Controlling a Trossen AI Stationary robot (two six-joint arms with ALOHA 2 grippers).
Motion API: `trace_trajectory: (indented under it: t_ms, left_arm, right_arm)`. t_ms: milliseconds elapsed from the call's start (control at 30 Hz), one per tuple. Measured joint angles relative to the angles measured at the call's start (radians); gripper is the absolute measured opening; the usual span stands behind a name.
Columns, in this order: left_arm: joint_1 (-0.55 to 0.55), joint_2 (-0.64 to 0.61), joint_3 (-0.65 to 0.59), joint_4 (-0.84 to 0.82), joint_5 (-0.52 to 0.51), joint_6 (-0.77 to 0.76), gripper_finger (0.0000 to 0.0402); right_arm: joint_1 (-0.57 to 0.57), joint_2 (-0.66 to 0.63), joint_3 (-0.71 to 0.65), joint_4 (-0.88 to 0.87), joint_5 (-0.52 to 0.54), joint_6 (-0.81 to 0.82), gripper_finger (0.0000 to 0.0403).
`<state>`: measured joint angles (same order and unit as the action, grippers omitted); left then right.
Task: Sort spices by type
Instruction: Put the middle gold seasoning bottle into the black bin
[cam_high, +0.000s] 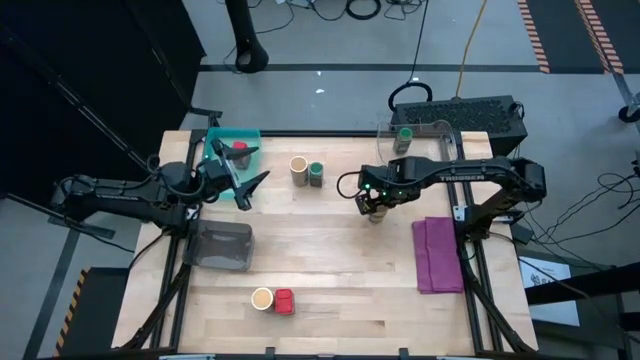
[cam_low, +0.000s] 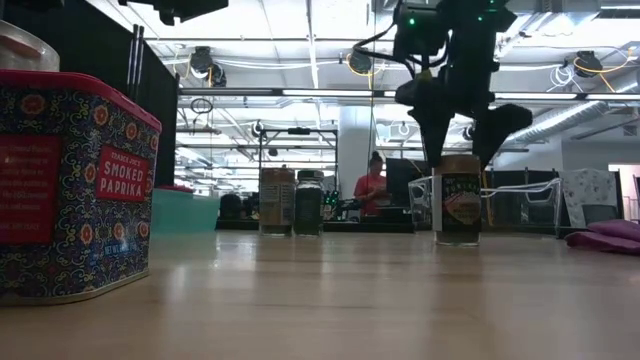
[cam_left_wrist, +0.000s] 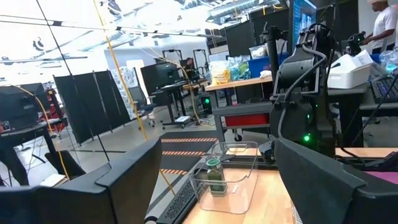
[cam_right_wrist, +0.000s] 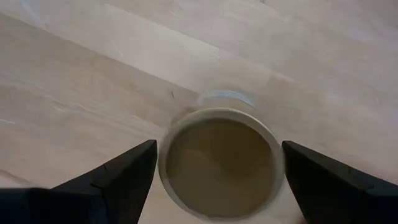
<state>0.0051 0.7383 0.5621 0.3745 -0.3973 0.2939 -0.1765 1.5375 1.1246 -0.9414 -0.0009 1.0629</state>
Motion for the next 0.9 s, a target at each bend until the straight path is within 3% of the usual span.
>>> trace_trajectory:
  t_ms: [200,400,600,767,900]
  left_arm:
    - [0.0,0.0,0.0,-0.002,0.0,-0.001,0.0317]
    - [0.0,0.014,0.0,-0.002,0.0,-0.004,0.0317]
    - [0.0,0.046,0.0,-0.031,0.006,-0.048,0.0317]
    - [-0.003,0.085,0.0,-0.045,0.11,-0.183,0.0317]
    - [-0.033,0.147,0.0,-0.021,0.161,-0.236,0.0317]
  right_arm:
    - [0.0,0.0,-0.053,0.064,0.0,0.024,0.0315]
    - [-0.001,-0.002,-0.062,0.061,0.01,0.005,0.0247]
    - [0.012,-0.006,-0.05,0.056,0.01,-0.075,0.0247]
    - [0.103,-0.035,0.032,0.034,0.106,-0.169,0.0247]
    - [0.212,-0.038,0.079,0.06,0.244,-0.257,0.0247]
